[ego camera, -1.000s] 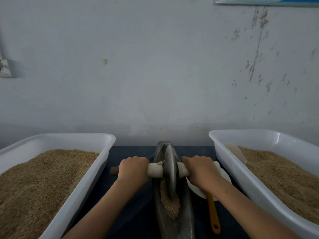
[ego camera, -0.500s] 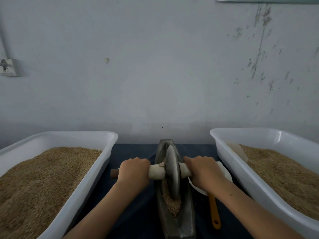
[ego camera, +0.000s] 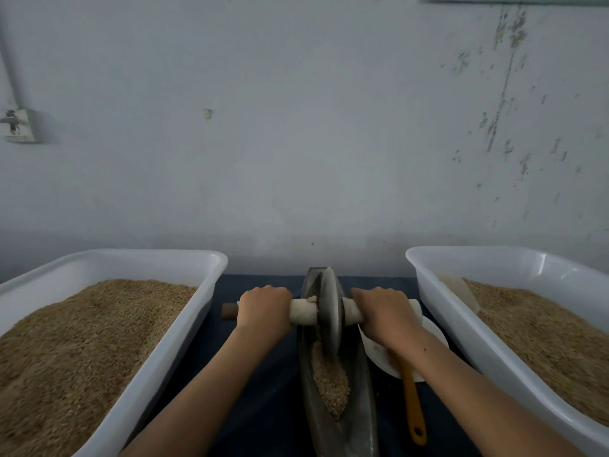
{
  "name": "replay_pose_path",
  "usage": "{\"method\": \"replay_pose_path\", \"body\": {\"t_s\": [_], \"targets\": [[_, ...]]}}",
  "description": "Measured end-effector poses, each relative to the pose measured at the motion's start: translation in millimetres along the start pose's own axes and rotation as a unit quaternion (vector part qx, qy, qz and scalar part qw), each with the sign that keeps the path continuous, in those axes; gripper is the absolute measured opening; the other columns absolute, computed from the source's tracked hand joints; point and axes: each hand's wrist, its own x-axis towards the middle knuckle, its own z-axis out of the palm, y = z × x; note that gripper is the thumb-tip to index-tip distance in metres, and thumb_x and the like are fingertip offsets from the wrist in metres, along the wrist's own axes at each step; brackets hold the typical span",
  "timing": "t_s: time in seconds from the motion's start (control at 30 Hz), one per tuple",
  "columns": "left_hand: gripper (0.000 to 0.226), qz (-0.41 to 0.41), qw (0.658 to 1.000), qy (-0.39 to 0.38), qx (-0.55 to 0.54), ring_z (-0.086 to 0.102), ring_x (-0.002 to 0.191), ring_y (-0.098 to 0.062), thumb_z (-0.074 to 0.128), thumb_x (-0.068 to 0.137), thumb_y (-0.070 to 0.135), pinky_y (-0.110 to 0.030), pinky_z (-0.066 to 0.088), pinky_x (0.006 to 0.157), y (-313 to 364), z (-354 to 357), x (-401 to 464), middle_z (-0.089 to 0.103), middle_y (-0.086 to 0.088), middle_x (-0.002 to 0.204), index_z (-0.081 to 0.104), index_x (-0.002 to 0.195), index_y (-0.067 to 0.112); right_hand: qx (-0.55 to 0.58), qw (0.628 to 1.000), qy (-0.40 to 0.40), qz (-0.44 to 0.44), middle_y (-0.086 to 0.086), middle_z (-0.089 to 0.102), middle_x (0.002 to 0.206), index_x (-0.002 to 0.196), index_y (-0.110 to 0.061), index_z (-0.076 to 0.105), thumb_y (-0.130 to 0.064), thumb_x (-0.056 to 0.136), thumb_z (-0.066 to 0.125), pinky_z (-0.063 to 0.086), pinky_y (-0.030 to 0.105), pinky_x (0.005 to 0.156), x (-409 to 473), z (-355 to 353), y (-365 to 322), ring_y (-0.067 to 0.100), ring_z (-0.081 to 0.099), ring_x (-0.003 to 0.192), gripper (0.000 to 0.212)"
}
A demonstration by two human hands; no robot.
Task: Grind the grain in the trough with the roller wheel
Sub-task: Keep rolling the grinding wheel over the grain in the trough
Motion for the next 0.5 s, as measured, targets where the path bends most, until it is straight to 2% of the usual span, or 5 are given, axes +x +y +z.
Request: {"method": "replay_pose_path", "body": {"t_s": [0.17,0.3,0.5], "targets": [[0.026,0.023,1.0,-0.001,-0.003,0.059,0.096,-0.015,0.059,0.089,0.028,-0.026,0.039,0.076,-3,7,-22,0.062,0.001,0.107,0.055,0.113,0.022,0.013,0.999,0.019,-0.038,-0.003,0.063,0.094,0.107,-0.023,0.046,-0.022,0.087,0.054,0.03,0.029,0.064,-24,2,0,0.019,0.057,0.08,0.021],[0.026,0.041,0.999,0.006,0.013,0.059,0.096,-0.014,0.059,0.088,0.029,-0.027,0.038,0.074,-6,8,-30,0.062,0.002,0.107,0.055,0.113,0.024,0.048,0.997,0.025,-0.046,-0.006,0.062,0.099,0.111,-0.028,0.047,-0.027,0.085,0.058,0.034,0.027,0.068,-37,5,2,0.016,0.06,0.092,0.028],[0.026,0.024,1.0,-0.011,0.007,0.059,0.093,-0.016,0.059,0.087,0.027,-0.027,0.039,0.072,-3,5,-14,0.062,0.001,0.104,0.057,0.112,0.022,0.022,0.999,0.01,-0.033,-0.002,0.063,0.097,0.111,-0.027,0.05,-0.023,0.087,0.053,0.03,0.029,0.067,-24,3,3,0.02,0.06,0.089,0.024]]}}
